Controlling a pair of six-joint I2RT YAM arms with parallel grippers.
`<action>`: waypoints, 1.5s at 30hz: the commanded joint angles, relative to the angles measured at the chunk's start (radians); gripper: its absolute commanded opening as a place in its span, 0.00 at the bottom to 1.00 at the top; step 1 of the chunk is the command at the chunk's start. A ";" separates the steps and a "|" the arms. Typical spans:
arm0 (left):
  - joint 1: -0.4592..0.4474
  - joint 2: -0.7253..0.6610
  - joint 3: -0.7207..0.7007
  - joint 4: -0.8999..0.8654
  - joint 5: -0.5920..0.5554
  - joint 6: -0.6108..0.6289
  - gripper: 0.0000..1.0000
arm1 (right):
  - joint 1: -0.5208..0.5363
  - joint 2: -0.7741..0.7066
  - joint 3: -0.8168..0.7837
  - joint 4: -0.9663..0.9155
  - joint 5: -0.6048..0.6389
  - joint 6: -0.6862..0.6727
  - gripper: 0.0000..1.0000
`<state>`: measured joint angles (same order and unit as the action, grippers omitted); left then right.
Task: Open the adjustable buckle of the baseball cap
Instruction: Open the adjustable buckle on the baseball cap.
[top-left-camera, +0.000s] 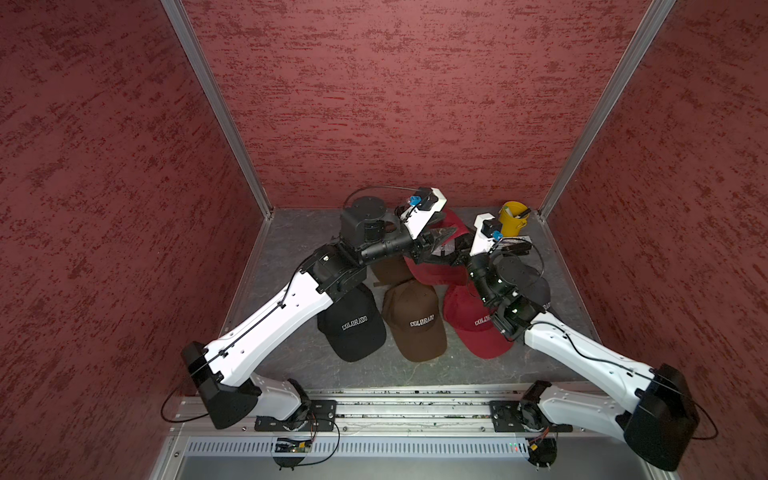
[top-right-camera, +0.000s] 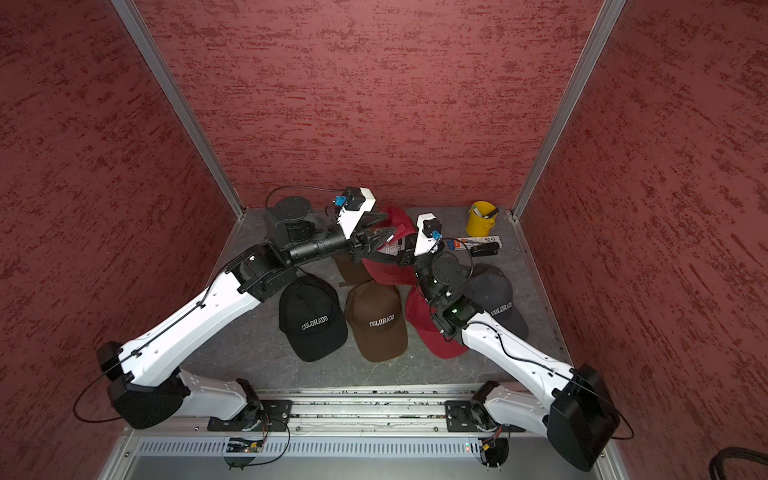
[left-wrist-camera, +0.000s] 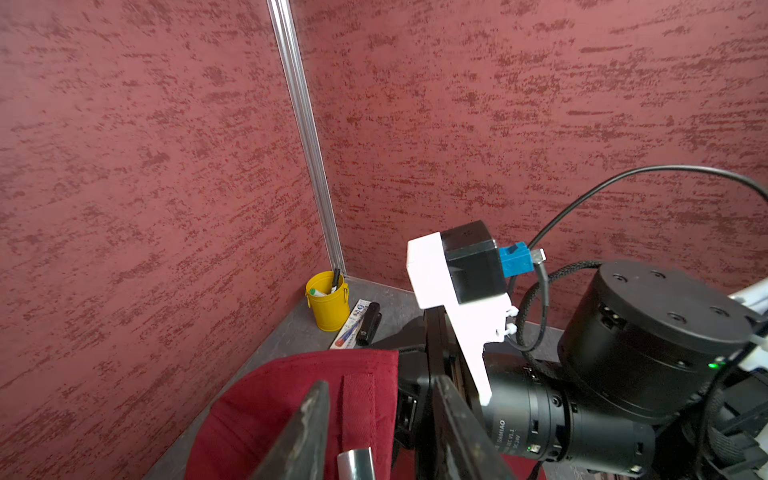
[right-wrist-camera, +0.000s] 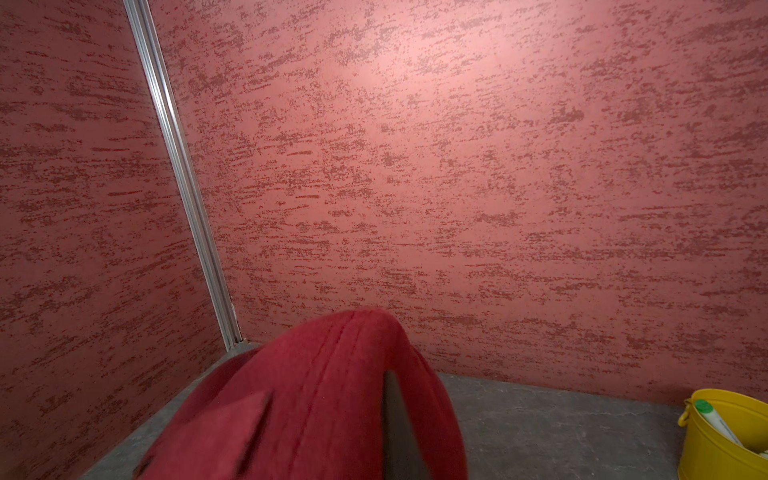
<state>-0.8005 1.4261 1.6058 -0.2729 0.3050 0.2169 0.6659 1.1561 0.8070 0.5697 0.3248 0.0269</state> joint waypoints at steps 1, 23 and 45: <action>0.006 0.053 0.047 -0.098 0.047 -0.006 0.43 | -0.004 -0.006 0.043 -0.005 -0.007 -0.002 0.00; 0.057 0.103 0.045 -0.080 0.047 -0.091 0.41 | -0.002 0.011 0.062 -0.013 -0.018 0.001 0.00; 0.104 0.140 0.033 -0.003 0.185 -0.187 0.17 | -0.002 0.028 0.063 -0.004 -0.011 0.002 0.00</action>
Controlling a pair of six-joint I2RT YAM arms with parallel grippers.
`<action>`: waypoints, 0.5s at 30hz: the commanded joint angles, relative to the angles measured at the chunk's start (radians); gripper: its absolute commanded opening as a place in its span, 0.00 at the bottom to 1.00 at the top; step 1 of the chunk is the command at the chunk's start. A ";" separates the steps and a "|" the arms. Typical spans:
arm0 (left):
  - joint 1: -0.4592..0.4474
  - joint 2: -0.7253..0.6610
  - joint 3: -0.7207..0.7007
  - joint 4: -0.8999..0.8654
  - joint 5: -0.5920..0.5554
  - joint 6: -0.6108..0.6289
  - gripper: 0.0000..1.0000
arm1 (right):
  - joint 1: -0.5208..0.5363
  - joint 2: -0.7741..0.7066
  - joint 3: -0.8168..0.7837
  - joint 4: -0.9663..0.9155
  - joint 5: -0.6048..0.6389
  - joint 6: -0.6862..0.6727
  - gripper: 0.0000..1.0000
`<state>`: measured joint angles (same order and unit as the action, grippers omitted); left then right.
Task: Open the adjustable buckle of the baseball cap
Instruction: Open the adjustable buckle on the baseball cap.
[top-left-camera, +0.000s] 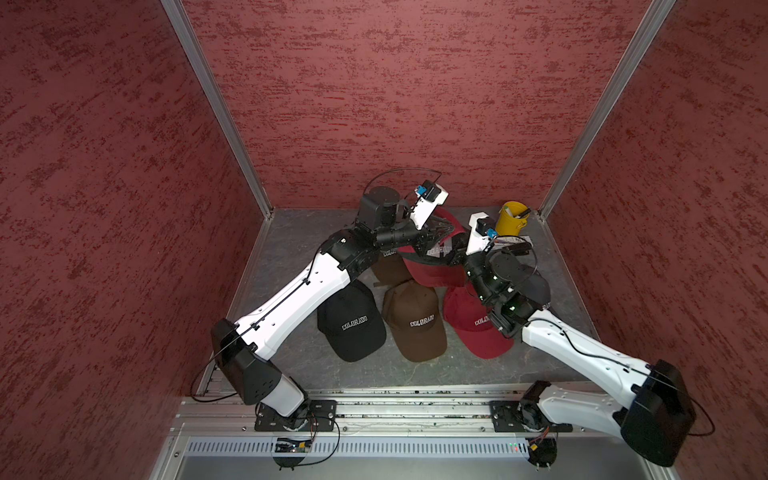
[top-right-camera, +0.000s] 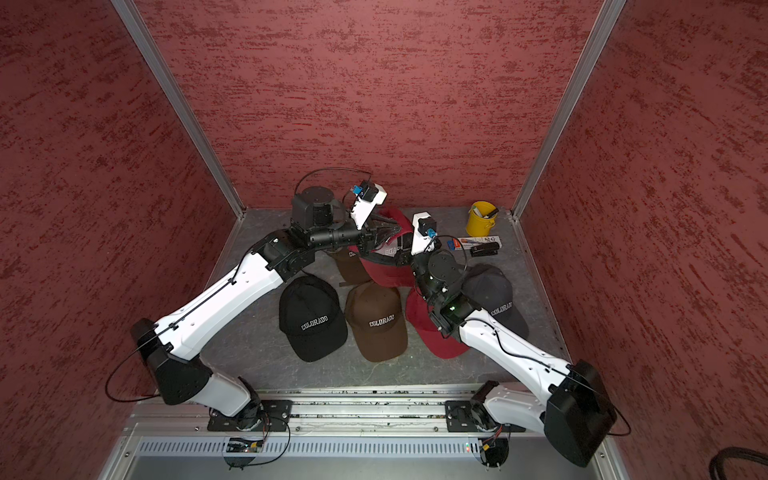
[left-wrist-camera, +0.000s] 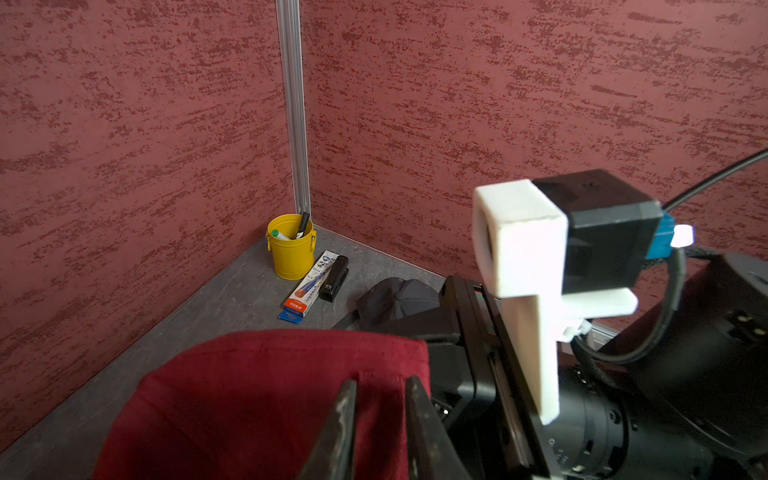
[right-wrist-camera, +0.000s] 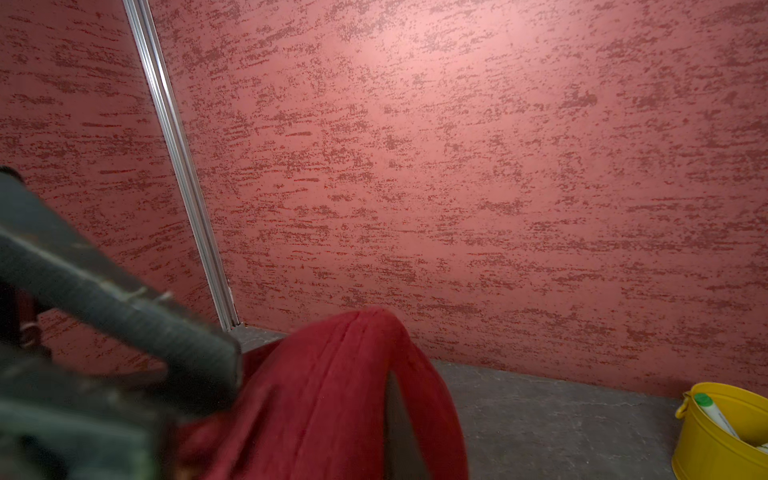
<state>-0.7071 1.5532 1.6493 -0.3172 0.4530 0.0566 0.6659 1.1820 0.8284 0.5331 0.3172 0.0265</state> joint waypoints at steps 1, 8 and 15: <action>0.012 0.012 -0.012 0.044 0.039 -0.030 0.15 | -0.002 0.001 0.042 0.032 -0.003 0.003 0.00; 0.014 0.009 -0.019 0.048 0.044 -0.041 0.18 | -0.002 0.001 0.041 0.031 -0.001 0.004 0.00; 0.008 0.010 -0.021 0.042 0.057 -0.053 0.36 | -0.002 -0.001 0.043 0.027 -0.002 0.006 0.00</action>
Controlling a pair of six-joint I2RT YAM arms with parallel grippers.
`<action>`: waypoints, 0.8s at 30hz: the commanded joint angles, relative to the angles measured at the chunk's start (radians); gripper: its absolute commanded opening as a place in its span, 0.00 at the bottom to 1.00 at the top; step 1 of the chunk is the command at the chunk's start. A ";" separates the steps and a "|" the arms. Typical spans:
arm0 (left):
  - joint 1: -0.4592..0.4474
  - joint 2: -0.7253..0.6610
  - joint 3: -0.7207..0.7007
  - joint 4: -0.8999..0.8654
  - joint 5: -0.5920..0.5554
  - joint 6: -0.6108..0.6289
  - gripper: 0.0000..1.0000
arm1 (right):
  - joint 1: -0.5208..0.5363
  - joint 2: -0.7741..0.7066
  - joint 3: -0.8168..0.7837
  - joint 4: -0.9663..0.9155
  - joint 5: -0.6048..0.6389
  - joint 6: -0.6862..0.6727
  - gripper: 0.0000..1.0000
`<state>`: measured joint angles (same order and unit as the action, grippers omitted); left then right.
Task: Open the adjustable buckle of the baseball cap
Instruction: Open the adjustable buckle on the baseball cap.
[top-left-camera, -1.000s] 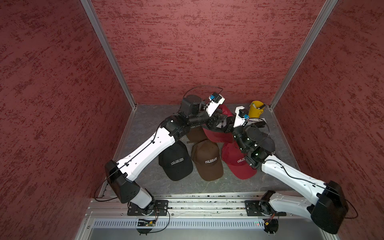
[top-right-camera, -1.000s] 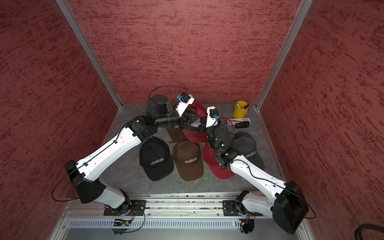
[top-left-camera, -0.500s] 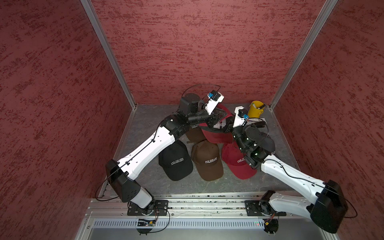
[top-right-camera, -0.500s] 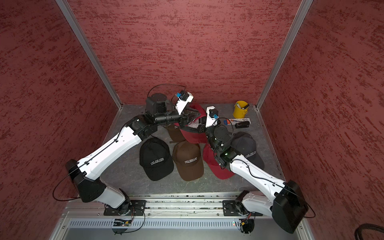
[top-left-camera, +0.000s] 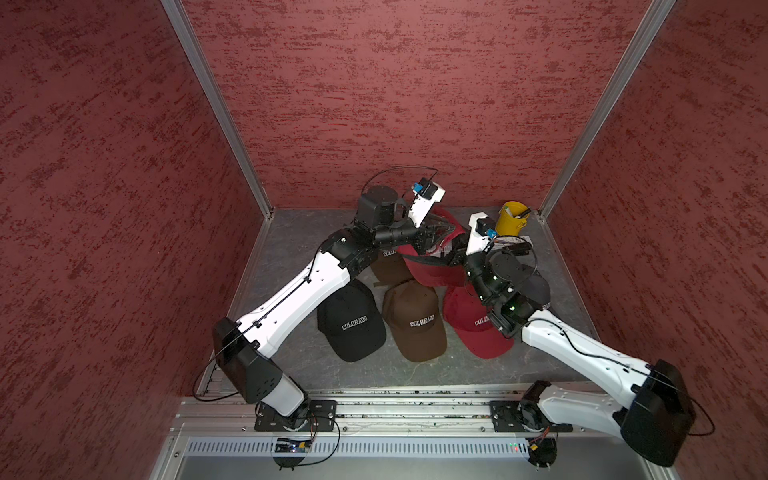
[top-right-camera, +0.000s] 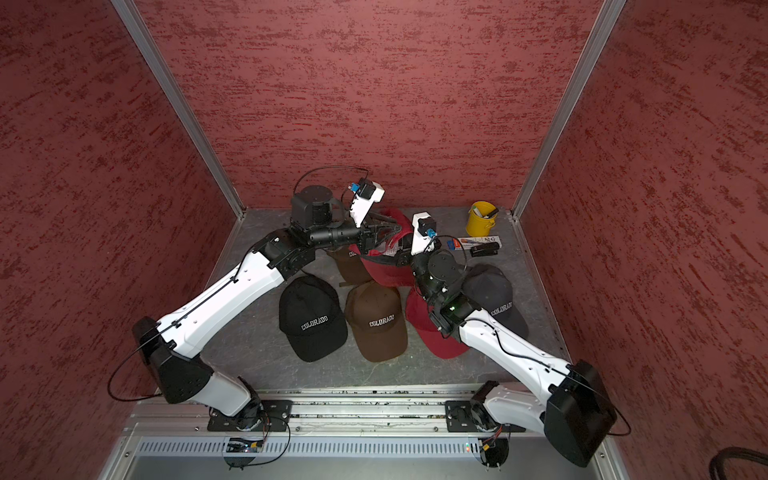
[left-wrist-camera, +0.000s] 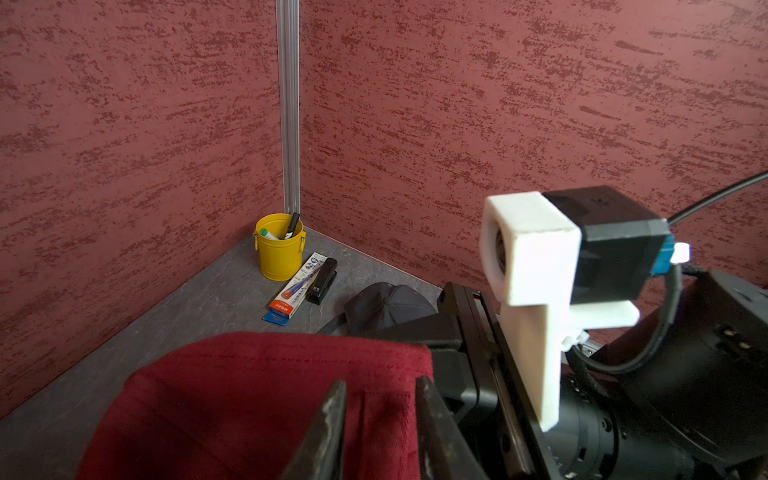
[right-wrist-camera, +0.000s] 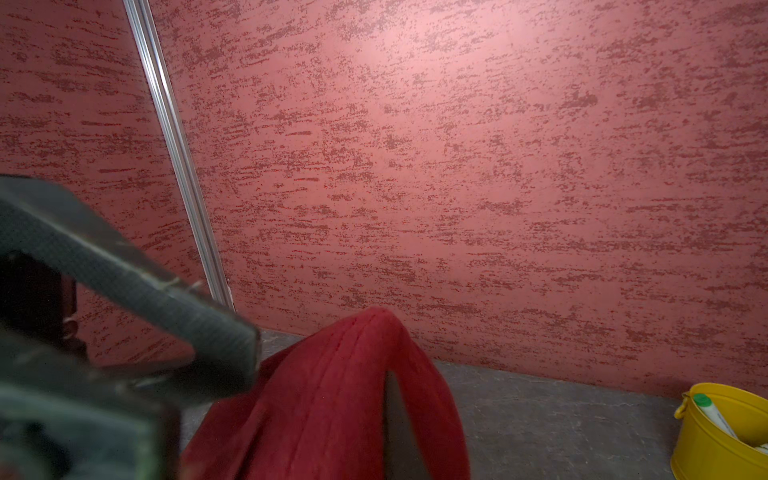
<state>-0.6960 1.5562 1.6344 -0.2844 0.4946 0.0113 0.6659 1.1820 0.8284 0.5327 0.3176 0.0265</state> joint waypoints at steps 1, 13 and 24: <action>-0.005 0.010 -0.006 0.007 0.015 -0.010 0.38 | -0.002 -0.002 0.045 0.027 -0.003 0.006 0.00; -0.019 0.047 0.001 0.011 0.022 -0.025 0.40 | -0.002 -0.010 0.046 0.025 -0.003 0.014 0.00; -0.023 0.033 -0.005 0.018 0.016 -0.017 0.07 | -0.001 -0.009 0.050 0.009 0.009 0.019 0.00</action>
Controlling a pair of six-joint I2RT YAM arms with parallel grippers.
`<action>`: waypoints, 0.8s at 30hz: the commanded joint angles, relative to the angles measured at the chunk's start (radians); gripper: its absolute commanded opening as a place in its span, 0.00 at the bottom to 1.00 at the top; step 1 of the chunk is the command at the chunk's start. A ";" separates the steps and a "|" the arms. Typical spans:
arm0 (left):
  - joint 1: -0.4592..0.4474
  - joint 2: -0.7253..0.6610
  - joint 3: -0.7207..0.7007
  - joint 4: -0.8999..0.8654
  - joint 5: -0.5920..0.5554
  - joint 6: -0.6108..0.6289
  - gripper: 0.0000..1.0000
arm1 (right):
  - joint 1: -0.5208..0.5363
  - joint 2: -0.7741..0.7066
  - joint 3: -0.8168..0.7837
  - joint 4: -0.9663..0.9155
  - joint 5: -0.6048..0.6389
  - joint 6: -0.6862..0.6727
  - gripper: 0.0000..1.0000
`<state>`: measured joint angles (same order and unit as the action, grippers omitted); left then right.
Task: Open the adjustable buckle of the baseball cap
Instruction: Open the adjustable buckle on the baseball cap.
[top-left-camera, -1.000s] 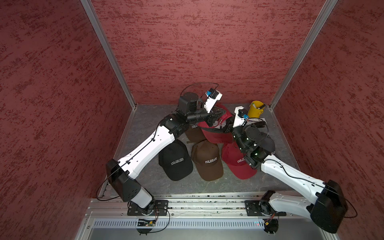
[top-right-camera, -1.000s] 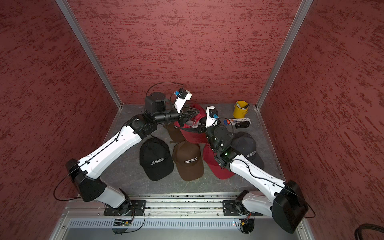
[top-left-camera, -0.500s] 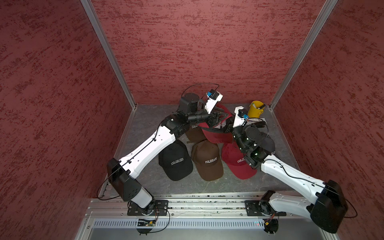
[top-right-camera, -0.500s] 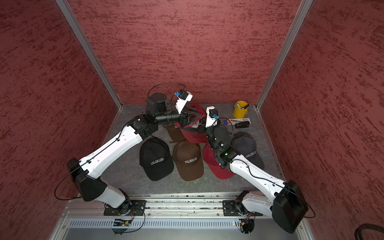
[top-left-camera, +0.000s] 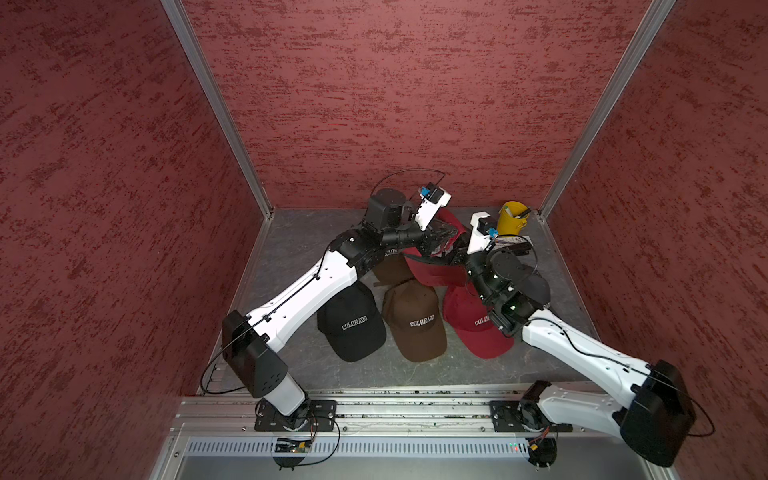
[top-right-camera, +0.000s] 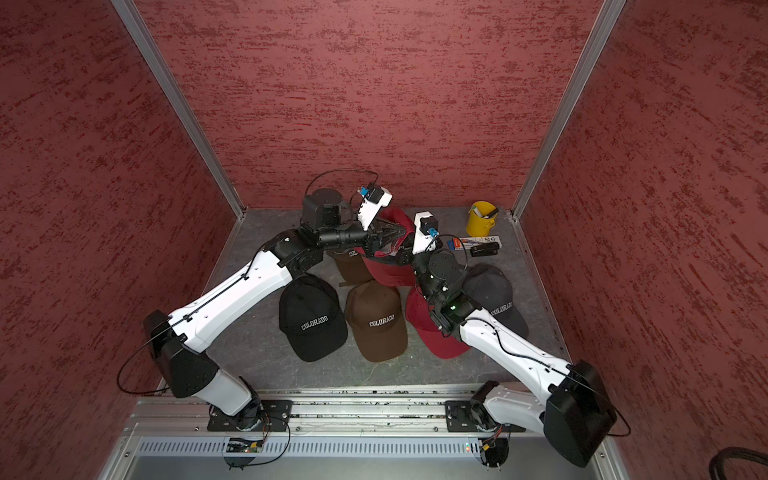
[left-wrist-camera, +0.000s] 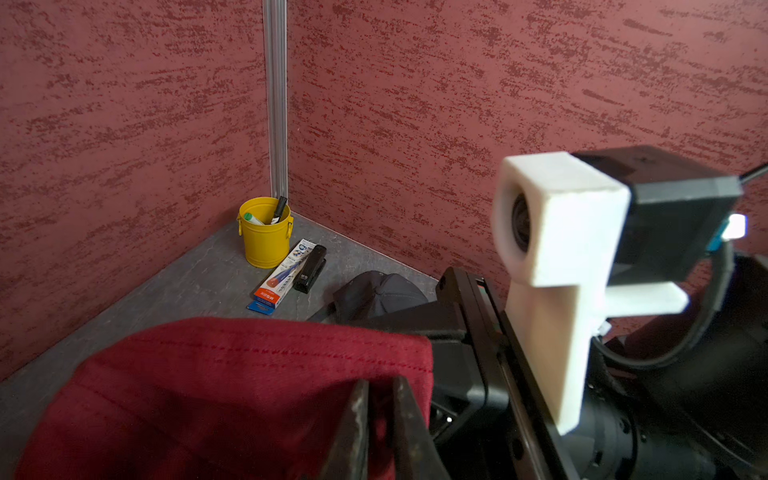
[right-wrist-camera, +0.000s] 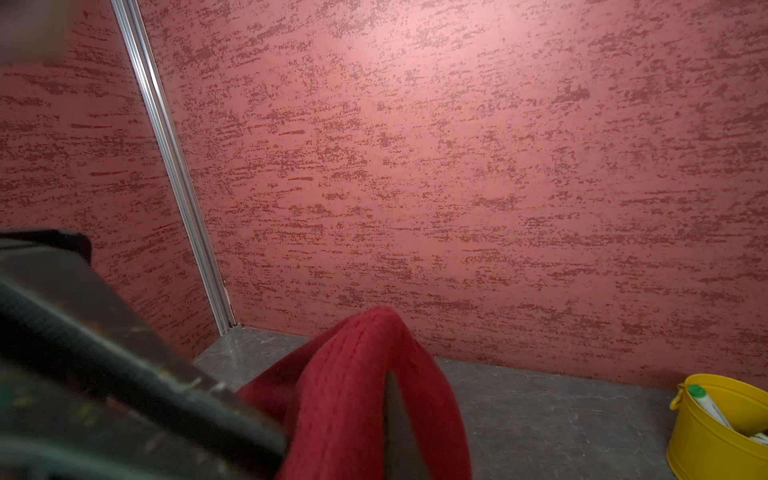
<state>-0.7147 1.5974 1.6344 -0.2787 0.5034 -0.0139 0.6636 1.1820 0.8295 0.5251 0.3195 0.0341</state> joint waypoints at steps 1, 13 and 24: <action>-0.005 -0.012 -0.007 0.016 0.007 0.008 0.05 | 0.000 -0.009 0.049 0.015 0.010 0.011 0.00; 0.035 -0.148 -0.128 0.102 -0.054 -0.015 0.00 | 0.000 -0.007 0.055 -0.048 0.084 0.038 0.00; 0.050 -0.252 -0.218 0.171 -0.151 0.001 0.00 | -0.001 0.011 0.065 -0.079 0.080 0.081 0.00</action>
<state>-0.6735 1.3685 1.4258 -0.1486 0.3897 -0.0219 0.6651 1.1900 0.8558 0.4480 0.3714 0.0849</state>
